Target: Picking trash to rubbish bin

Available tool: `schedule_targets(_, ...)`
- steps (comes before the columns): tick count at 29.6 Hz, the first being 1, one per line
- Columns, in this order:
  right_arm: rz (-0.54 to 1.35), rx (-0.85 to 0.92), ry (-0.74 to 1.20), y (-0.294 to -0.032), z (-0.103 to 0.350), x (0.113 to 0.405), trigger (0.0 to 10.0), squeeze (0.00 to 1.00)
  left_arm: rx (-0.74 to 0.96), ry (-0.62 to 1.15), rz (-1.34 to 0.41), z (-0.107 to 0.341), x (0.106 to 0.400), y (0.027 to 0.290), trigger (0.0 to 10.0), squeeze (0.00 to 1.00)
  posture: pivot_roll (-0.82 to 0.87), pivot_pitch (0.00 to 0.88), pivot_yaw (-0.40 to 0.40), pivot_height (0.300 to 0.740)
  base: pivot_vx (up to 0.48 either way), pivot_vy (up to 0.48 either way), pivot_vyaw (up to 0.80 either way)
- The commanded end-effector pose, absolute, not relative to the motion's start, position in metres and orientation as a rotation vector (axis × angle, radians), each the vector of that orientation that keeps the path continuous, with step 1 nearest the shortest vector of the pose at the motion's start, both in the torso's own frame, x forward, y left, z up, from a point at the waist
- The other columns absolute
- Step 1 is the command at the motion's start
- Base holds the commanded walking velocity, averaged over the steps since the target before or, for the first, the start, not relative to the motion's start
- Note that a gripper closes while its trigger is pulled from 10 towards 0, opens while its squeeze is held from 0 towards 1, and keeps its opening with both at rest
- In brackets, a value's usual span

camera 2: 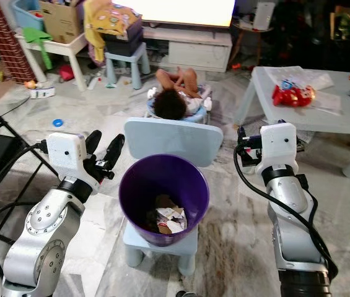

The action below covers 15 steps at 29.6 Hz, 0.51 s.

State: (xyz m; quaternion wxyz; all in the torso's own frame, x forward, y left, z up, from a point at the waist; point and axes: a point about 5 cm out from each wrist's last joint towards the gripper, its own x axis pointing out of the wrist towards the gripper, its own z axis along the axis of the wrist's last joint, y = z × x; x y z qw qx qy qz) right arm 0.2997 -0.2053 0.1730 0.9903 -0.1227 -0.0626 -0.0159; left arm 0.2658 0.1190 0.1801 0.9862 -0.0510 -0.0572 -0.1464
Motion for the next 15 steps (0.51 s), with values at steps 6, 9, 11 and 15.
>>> schedule_targets(6, -0.026, -0.242, -0.145, -0.2045, 0.1795, 0.3002, 10.0, 0.00, -0.104, -0.097, -0.301, 0.1766, 0.2650, 0.1170, 10.0, 0.00, 0.06, 0.090, -0.064, 0.740, -0.130, 0.000, 0.00)
schedule_targets(9, -0.026, -0.241, -0.146, -0.2046, 0.1800, 0.3010, 10.0, 0.00, -0.106, -0.096, -0.297, 0.1766, 0.2652, 0.1173, 10.0, 0.00, 0.06, 0.090, -0.064, 0.740, -0.277, 0.000, 0.00)
schedule_targets(11, -0.025, -0.241, -0.146, -0.2045, 0.1799, 0.3015, 10.0, 0.00, -0.106, -0.096, -0.296, 0.1766, 0.2655, 0.1176, 10.0, 0.00, 0.06, 0.085, -0.064, 0.740, -0.277, 0.000, 0.00)
schedule_targets(15, -0.024, -0.241, -0.146, -0.2043, 0.1799, 0.3019, 10.0, 0.00, -0.106, -0.096, -0.298, 0.1765, 0.2657, 0.1176, 10.0, 0.00, 0.06, 0.084, -0.065, 0.740, -0.281, 0.000, 0.00)
